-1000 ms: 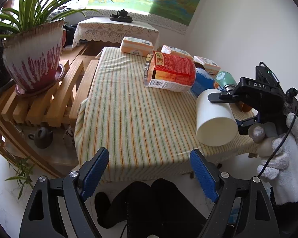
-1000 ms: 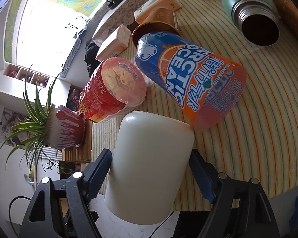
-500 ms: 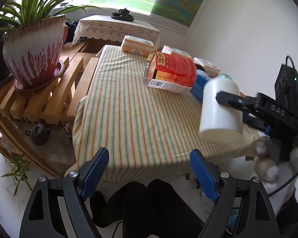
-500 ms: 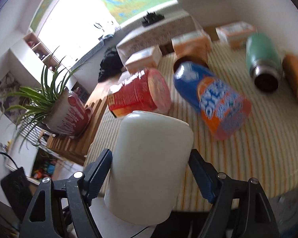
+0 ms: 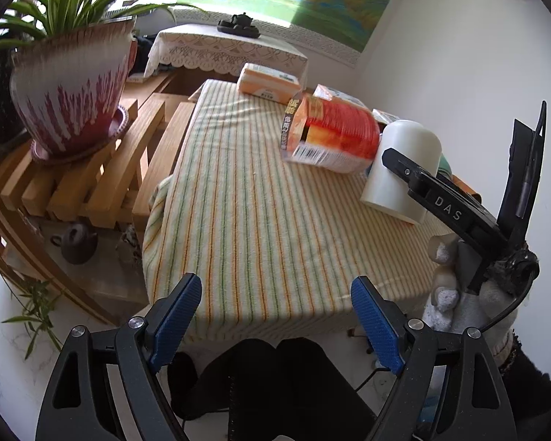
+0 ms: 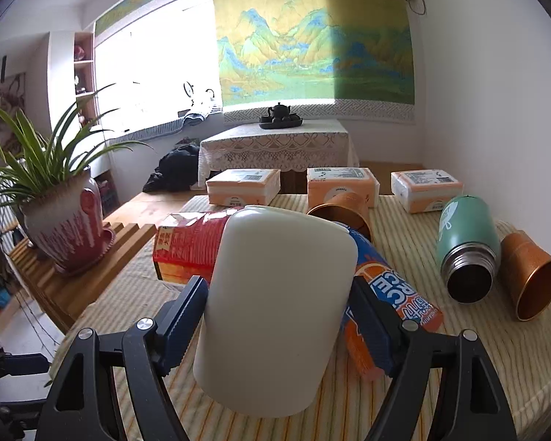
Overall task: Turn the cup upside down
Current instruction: 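Rotate the white cup rim-down with the right gripper and lower it, then set the cup rim-down on the table and open the right gripper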
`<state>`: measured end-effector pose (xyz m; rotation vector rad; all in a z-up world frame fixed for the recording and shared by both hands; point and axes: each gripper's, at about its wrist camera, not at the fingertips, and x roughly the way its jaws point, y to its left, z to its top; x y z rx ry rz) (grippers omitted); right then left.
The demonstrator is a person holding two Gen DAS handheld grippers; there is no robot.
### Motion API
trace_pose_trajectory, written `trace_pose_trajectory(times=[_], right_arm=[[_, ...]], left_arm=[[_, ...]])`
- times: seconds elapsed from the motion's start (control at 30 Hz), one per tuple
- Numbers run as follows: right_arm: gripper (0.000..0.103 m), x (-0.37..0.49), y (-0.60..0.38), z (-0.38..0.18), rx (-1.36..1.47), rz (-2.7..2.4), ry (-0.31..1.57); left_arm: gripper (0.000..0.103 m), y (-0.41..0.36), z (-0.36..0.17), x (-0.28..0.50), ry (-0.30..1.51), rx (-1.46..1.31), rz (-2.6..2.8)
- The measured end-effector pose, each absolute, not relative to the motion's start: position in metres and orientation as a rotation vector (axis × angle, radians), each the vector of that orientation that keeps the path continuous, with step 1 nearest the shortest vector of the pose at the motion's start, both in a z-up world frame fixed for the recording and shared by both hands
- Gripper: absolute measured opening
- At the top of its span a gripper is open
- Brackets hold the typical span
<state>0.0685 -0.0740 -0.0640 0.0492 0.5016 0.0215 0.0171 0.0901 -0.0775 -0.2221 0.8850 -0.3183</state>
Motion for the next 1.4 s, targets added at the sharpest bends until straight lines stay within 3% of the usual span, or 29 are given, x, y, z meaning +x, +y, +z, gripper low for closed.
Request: trace_pose_trajectory(times=[0.37, 1.4], right_arm=[[0.075, 0.049, -0.04, -0.079, -0.156, -0.008, 0.396], [0.077, -0.031, -0.081, -0.055, 0.031, 0.041, 0.453]], left_arm=[[0.086, 0.101, -0.086, 0.022, 0.891, -0.247, -0.331], [0.086, 0.052, -0.029, -0.039, 0.624, -0.07, -0.169]])
